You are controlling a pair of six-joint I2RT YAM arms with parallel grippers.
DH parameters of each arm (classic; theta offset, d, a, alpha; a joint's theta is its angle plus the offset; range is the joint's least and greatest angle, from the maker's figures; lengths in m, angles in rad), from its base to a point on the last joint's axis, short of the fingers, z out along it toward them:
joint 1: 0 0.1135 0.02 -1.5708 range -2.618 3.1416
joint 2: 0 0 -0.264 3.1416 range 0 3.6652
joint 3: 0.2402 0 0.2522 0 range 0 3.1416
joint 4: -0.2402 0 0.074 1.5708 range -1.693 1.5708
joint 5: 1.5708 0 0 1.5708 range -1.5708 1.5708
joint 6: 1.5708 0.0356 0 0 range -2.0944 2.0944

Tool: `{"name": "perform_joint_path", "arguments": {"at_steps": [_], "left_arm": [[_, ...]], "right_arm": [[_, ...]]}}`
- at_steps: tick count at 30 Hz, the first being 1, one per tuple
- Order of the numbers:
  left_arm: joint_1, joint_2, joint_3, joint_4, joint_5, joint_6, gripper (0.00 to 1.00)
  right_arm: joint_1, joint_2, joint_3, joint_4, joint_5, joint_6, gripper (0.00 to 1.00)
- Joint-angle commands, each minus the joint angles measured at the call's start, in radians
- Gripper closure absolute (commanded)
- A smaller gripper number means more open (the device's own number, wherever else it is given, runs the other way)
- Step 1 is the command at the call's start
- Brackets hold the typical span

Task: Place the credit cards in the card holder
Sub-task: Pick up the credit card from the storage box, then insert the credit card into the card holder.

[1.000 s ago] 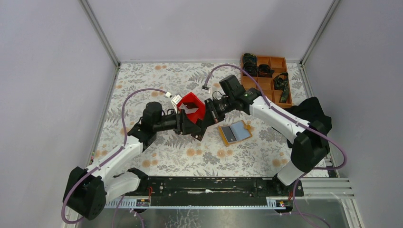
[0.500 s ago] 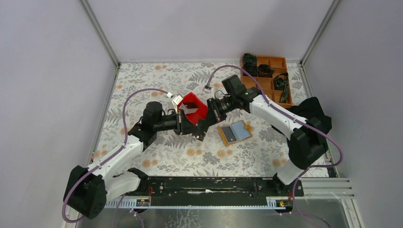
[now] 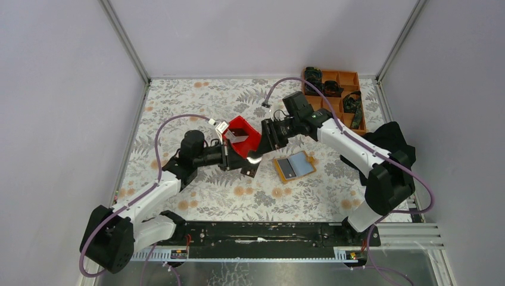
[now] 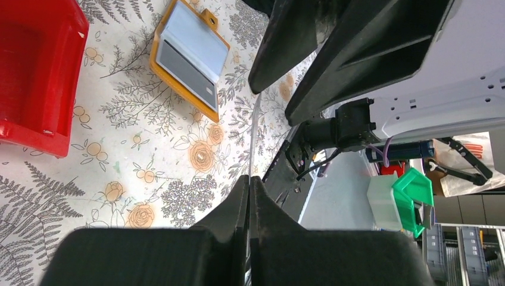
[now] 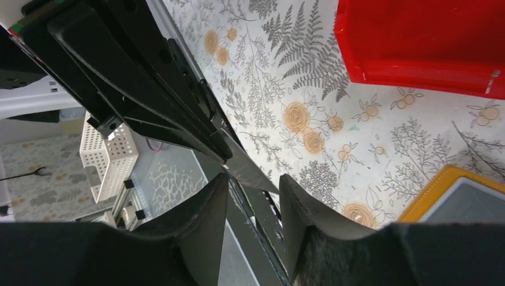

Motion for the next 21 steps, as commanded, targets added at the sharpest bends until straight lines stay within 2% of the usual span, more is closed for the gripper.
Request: {"name": "perform_joint_path", "arguments": {"at_steps": [1, 4, 6, 9, 12, 17, 21], "left_arm": [[-0.005, -0.001, -0.022, 0.105, -0.047, -0.047, 1.00], [-0.008, 0.002, -0.016, 0.114, -0.082, -0.062, 1.00], [-0.019, 0.000, -0.011, 0.118, -0.134, -0.080, 1.00], [-0.066, 0.000, 0.002, 0.104, -0.270, -0.114, 1.00], [-0.138, 0.019, 0.017, 0.081, -0.440, -0.164, 1.00], [-0.307, 0.093, 0.032, 0.111, -0.685, -0.273, 1.00], [-0.426, 0.186, 0.084, 0.111, -0.843, -0.350, 1.00]], "right_arm": [[-0.008, -0.046, -0.002, -0.012, 0.049, -0.010, 0.55], [-0.014, -0.074, -0.017, -0.006, 0.128, -0.007, 0.54], [-0.030, -0.126, -0.044, 0.014, 0.249, 0.022, 0.54], [-0.053, -0.169, -0.082, 0.004, 0.482, 0.037, 0.51], [-0.090, -0.184, -0.136, -0.015, 0.632, 0.065, 0.52], [-0.118, -0.186, -0.215, -0.018, 0.786, 0.091, 0.59], [-0.137, -0.160, -0.252, -0.027, 0.829, 0.115, 0.71]]}}
